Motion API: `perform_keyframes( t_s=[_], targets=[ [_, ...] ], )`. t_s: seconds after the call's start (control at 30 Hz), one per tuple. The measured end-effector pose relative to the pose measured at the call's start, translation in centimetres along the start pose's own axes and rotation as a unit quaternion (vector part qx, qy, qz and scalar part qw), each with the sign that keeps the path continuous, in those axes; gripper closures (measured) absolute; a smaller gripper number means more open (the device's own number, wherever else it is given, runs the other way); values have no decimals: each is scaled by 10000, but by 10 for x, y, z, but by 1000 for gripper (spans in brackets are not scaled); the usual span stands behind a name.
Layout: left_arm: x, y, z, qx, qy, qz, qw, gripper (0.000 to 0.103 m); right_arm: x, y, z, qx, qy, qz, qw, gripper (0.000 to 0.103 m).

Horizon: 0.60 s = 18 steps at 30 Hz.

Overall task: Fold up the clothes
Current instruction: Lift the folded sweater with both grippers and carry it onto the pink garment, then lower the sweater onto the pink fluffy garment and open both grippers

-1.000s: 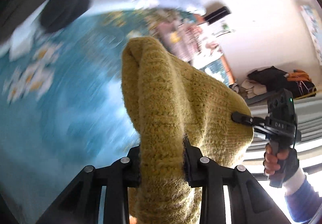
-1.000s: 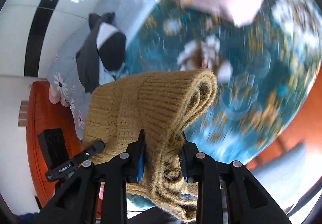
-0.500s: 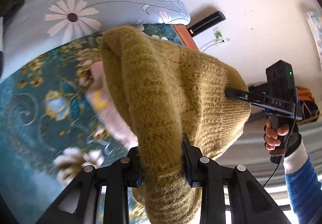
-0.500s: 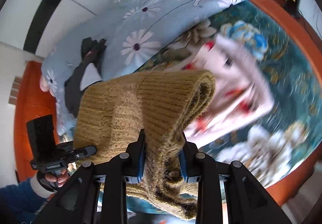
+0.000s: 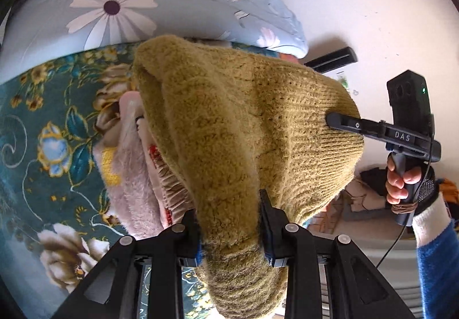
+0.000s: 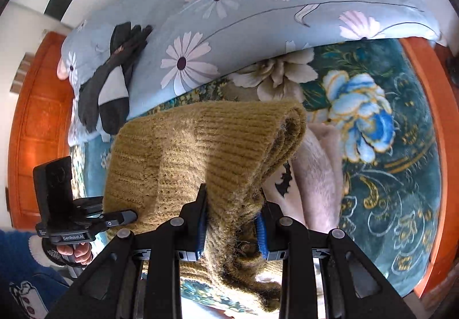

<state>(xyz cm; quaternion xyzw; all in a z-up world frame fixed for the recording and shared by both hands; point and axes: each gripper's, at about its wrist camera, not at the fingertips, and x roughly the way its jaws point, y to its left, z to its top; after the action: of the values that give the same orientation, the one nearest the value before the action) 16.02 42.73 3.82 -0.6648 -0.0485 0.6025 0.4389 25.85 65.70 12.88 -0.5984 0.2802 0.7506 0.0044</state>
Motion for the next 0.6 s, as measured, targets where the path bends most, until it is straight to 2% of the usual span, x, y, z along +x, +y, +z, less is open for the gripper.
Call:
perform_keyframes(
  t_s=[0.17, 0.27, 0.33, 0.47, 0.6],
  targets=[
    [15, 0, 0, 169, 70, 131, 9997, 71, 18, -18, -1, 0, 60, -14, 10000, 73],
    [23, 3, 1, 237, 254, 281, 9990, 69, 30, -29, -1, 141, 59, -72, 9999, 72],
    [24, 8, 2, 238, 306, 334, 9987, 66, 40, -36, -1, 206, 108, -132, 9996, 71],
    [19, 11, 5, 302, 420, 405, 9978, 61, 49, -51, -2, 499, 25, -158, 9986, 67],
    [2, 6, 7, 693, 752, 535, 9933, 57, 38, -43, -6, 392, -69, -390, 9984, 64]
  ],
)
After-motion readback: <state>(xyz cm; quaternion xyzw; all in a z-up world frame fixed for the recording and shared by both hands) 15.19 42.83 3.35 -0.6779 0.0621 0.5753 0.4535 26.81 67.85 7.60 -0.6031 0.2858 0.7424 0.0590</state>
